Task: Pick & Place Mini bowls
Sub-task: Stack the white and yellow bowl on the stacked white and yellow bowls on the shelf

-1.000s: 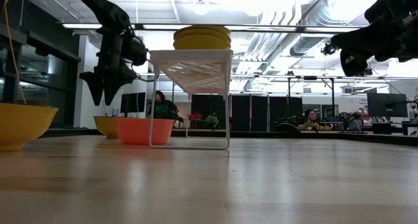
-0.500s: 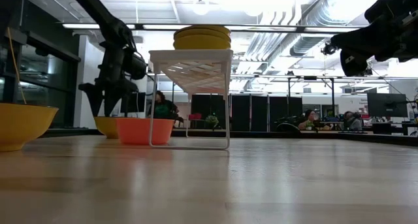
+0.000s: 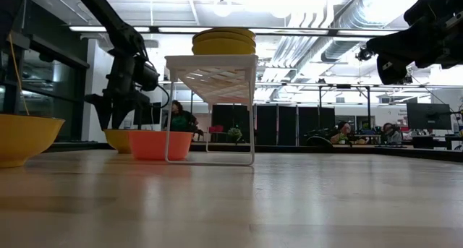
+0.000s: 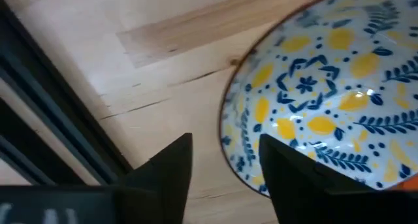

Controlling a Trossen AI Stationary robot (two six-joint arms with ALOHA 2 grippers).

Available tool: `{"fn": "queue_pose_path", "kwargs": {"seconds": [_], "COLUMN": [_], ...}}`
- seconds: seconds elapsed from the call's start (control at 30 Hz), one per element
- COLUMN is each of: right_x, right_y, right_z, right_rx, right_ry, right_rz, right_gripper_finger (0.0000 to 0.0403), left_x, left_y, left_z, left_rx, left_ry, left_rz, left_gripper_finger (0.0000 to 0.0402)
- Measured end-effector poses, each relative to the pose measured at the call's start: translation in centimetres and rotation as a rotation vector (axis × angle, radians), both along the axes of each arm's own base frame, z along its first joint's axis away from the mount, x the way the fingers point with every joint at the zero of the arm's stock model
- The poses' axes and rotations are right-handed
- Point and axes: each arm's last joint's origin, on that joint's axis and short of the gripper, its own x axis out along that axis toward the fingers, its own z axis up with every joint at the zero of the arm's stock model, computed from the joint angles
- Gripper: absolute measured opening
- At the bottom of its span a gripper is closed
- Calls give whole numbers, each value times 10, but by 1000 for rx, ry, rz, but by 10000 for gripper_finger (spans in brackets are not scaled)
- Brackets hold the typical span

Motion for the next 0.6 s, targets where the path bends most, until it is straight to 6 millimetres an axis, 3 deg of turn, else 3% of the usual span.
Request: {"fn": "queue_pose_path", "kwargs": {"seconds": [0.23,0.4,0.6], "right_x": [0,0,0], "right_y": [0,0,0], "right_z": [0,0,0], "right_rx": [0,0,0], "right_ry": [0,0,0], "right_rz": [0,0,0], "right_gripper_finger": [0,0,0], "left_x": [1,1,7], "left_y": [-1,0,3], "left_z": [0,-1,-18], "left_rx": [-10,-9,-61], "left_ry": [-18,-12,-3], "left_rz": [0,0,-6], "left_gripper_finger": [114,107,107]}}
